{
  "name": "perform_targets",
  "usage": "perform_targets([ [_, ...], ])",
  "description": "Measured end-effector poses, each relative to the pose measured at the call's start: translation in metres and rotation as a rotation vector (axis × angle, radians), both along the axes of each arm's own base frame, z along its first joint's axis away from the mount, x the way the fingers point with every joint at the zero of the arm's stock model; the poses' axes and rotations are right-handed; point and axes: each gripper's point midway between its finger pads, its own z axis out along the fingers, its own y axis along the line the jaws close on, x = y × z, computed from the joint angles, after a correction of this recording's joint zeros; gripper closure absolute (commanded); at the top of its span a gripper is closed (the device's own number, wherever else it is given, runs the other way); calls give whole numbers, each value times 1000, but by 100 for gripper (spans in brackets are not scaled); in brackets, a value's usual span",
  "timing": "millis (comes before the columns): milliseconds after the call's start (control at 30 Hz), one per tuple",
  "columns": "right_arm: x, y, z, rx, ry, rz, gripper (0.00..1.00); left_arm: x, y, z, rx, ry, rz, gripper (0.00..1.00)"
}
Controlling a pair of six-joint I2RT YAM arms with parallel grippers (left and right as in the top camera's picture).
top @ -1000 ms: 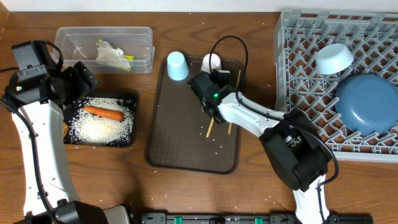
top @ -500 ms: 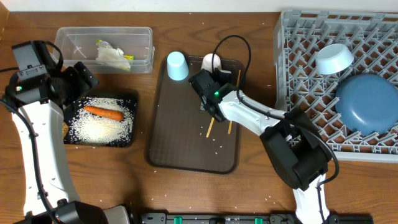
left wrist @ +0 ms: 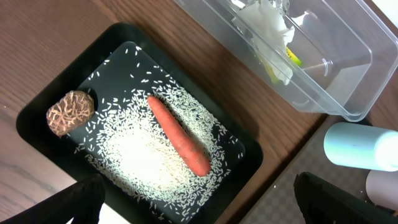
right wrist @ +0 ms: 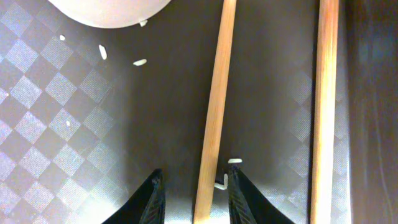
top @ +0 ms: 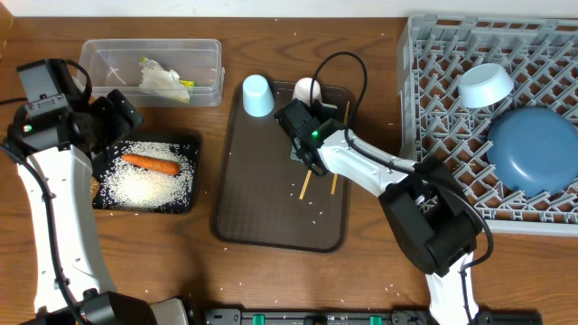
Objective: Sort waste into correct bins and load items into the dishwasher rack
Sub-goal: 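Grasp one wooden chopstick with the right gripper, then carry the chopstick right and drop it into the dish rack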
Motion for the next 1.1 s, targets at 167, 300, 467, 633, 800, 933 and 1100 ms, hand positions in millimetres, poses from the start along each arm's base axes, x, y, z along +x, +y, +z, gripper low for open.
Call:
perform_targets([
  [167,-1,1,0,11,6,-7,89,0,0,0,0,0,0,2],
  [300,0,1,0,30,17,-17,95,0,0,0,0,0,0,2],
  [467,1,1,0,59,32,-30,99,0,0,0,0,0,0,2],
  [633,1,1,0,80,47,-33,99,0,0,0,0,0,0,2],
  [800,1,-6,2,90,65,-47,99,0,0,0,0,0,0,2],
  [933,0,-19,5,85,83,-54,99,0,0,0,0,0,0,2],
  [1100,5,-38,22,81,69,-36,99,0,0,0,0,0,0,2],
])
